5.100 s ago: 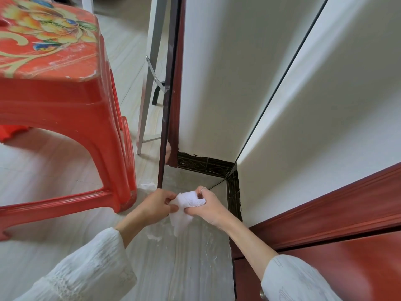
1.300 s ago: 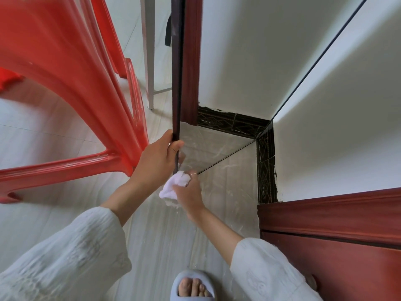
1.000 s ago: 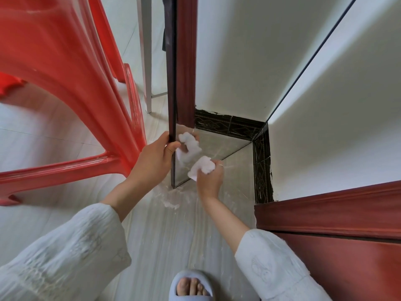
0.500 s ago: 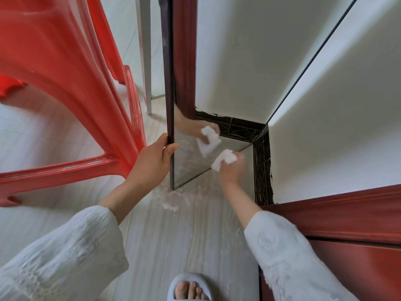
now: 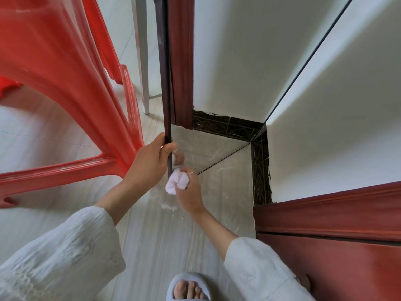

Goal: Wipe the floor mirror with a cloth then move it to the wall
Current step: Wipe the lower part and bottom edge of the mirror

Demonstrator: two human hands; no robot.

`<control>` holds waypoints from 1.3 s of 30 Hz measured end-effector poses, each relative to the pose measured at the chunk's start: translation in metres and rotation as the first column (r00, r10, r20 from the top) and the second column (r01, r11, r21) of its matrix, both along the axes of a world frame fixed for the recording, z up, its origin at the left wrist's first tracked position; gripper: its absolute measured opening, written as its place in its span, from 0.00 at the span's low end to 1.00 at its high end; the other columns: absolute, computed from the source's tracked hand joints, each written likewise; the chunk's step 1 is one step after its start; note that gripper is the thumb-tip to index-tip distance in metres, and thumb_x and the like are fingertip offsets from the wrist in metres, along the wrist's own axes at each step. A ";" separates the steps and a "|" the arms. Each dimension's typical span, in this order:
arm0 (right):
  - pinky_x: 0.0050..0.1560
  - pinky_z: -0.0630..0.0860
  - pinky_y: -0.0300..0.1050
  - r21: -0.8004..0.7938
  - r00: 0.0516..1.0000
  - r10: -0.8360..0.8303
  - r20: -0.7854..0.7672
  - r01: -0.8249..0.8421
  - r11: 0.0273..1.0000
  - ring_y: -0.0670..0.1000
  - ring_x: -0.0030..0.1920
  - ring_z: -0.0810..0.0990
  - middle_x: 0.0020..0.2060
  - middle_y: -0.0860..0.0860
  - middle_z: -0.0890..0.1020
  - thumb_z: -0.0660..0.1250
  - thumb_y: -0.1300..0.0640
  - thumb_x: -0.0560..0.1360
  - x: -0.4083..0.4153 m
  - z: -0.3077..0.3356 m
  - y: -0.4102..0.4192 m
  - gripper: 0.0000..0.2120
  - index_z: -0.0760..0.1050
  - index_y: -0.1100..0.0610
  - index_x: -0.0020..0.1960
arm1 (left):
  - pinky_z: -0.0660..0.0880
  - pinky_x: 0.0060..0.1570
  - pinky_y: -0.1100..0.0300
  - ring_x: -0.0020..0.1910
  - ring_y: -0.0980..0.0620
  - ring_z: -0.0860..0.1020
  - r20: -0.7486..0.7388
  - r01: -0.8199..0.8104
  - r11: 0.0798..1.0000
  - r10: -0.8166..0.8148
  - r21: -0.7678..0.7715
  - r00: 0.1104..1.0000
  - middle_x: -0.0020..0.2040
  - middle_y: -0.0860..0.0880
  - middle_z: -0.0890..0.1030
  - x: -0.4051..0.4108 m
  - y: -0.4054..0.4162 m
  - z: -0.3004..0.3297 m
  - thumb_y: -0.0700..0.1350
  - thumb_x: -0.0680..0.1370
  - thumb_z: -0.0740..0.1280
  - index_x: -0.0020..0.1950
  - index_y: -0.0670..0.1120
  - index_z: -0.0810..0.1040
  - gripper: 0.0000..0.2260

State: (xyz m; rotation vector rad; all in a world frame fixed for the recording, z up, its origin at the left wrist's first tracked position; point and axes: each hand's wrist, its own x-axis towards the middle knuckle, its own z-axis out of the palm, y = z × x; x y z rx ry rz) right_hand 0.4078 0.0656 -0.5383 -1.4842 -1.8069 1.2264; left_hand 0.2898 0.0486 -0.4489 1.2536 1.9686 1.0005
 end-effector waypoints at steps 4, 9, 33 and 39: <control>0.52 0.74 0.41 0.144 0.991 0.103 0.084 -0.115 0.983 0.57 0.46 0.77 0.42 0.56 0.79 0.56 0.62 0.67 0.028 -0.003 0.024 0.08 0.74 0.58 0.41 | 0.75 0.48 0.41 0.43 0.39 0.79 0.005 0.008 1.000 -0.008 -0.005 1.000 0.40 0.39 0.80 0.001 -0.002 0.000 0.50 0.80 0.54 0.49 0.44 0.71 0.11; 0.48 0.67 0.37 0.197 0.926 -0.376 -0.037 0.375 0.906 0.55 0.47 0.72 0.50 0.60 0.72 0.60 0.71 0.69 0.029 0.015 0.078 0.12 0.71 0.68 0.53 | 0.75 0.49 0.40 0.42 0.38 0.79 0.006 0.006 1.000 -0.006 0.015 1.000 0.39 0.40 0.79 0.001 -0.001 0.000 0.52 0.79 0.54 0.48 0.45 0.69 0.11; 0.42 0.70 0.36 -0.333 0.972 0.227 0.060 -0.194 0.923 0.48 0.42 0.72 0.47 0.60 0.74 0.61 0.64 0.73 -0.002 0.037 -0.006 0.11 0.70 0.62 0.55 | 0.71 0.44 0.59 0.47 0.45 0.78 0.043 0.129 0.981 -0.124 -0.147 0.991 0.46 0.45 0.80 -0.007 -0.001 0.008 0.50 0.81 0.52 0.53 0.44 0.72 0.13; 0.40 0.66 0.32 -0.377 0.854 0.460 0.244 -0.353 0.856 0.49 0.48 0.70 0.49 0.55 0.74 0.62 0.65 0.73 0.009 0.078 0.009 0.15 0.71 0.59 0.60 | 0.67 0.52 0.58 0.55 0.45 0.74 -0.025 0.216 0.898 -0.244 -0.384 0.969 0.64 0.42 0.74 -0.014 -0.011 0.022 0.47 0.81 0.51 0.70 0.45 0.63 0.17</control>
